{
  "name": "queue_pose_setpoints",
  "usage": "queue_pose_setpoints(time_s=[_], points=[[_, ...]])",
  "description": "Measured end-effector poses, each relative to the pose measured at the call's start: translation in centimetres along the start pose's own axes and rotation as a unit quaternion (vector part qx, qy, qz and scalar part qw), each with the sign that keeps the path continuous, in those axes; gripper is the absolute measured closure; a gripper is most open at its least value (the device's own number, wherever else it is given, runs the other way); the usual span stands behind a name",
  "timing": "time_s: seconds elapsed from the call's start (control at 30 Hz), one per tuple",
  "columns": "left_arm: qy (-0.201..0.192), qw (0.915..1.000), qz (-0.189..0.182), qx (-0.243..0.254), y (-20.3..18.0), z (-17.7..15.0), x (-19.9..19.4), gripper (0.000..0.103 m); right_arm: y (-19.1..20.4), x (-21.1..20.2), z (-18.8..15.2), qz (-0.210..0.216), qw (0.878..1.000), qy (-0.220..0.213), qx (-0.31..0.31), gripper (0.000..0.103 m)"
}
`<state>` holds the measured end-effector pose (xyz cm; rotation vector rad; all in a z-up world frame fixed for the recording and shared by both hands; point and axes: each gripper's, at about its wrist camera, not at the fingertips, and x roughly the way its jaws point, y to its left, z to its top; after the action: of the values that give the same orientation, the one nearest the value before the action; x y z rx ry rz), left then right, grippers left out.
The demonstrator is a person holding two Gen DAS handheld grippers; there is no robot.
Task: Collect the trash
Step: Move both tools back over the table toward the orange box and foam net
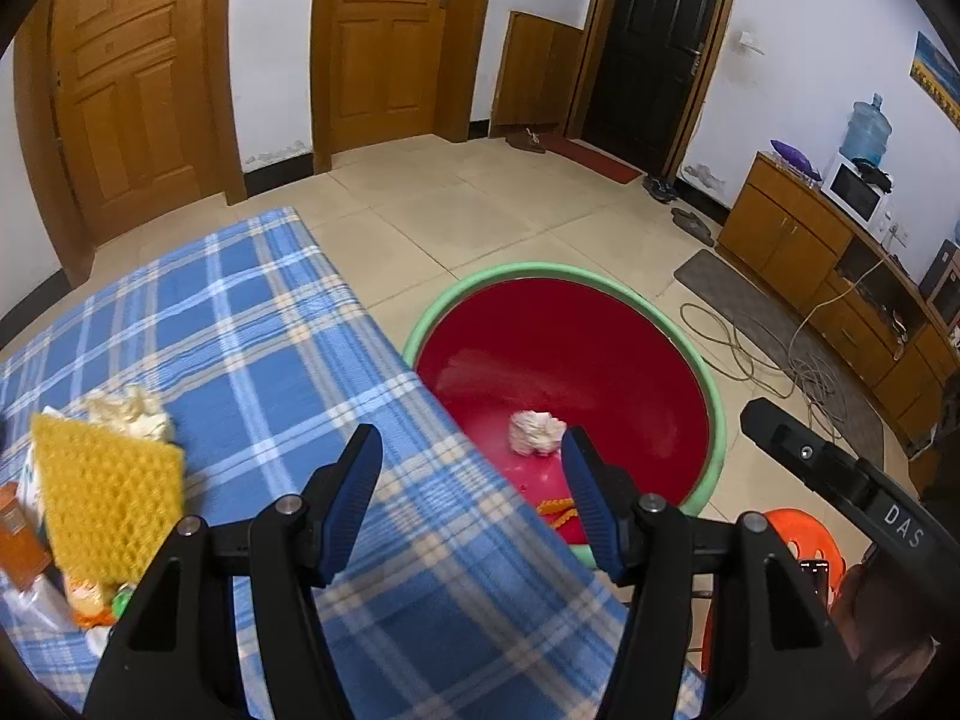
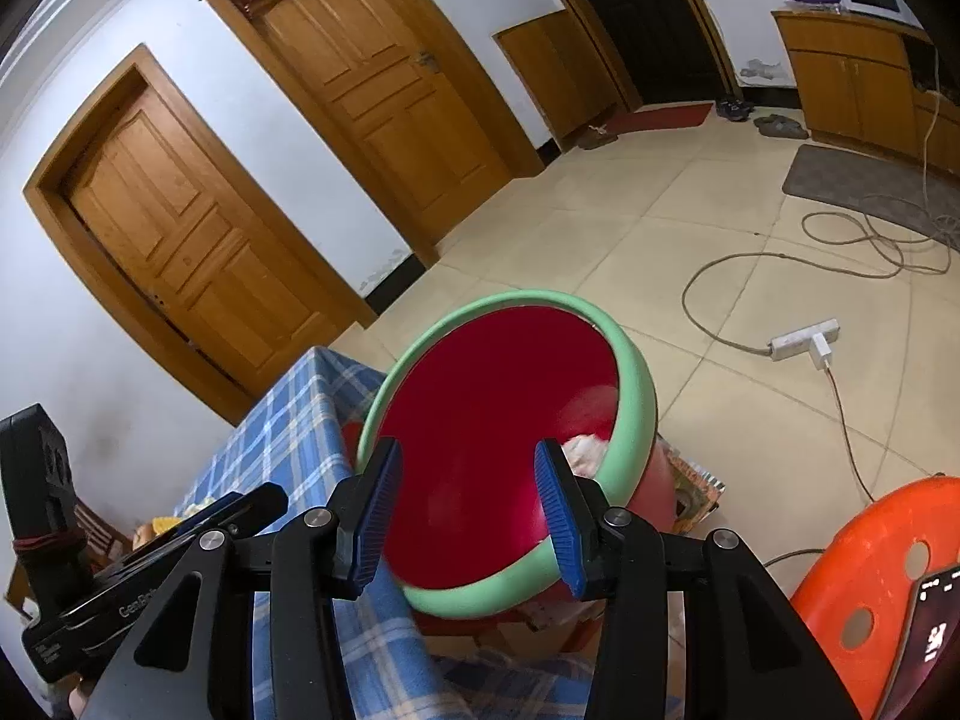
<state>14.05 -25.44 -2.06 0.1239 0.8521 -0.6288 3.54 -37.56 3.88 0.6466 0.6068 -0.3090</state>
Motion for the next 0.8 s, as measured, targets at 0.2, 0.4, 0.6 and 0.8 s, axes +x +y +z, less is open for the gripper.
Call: queue_pose_setpoints(time_s=[0.2,0.4,0.6,0.8], points=[[-0.016,0.9998,0.011,-0.009,1.2,-0.6,-2.6,0.041,1.5,-0.9,-0.3,0.011,1.000,-0.004,-0.012,0.055],[-0.033,0.9986,0.030,-0.030,3.4,-1.5,-5.5,0.041,3.5,-1.6,-1.0,0.027,0.999,-0.003,-0.027,0.054],[-0.051,0.9962,0.050,-0.050,5.6,-2.5,-8.3,0.041,5.2,-1.7,-2.0,0.038,0.999,0.004,-0.038,0.051],[-0.062,0.9923,0.076,-0.077,8.6,-3.6,-10.4,0.041,7.2,-1.4,-2.8,0.049,0.997,0.015,-0.060,0.051]])
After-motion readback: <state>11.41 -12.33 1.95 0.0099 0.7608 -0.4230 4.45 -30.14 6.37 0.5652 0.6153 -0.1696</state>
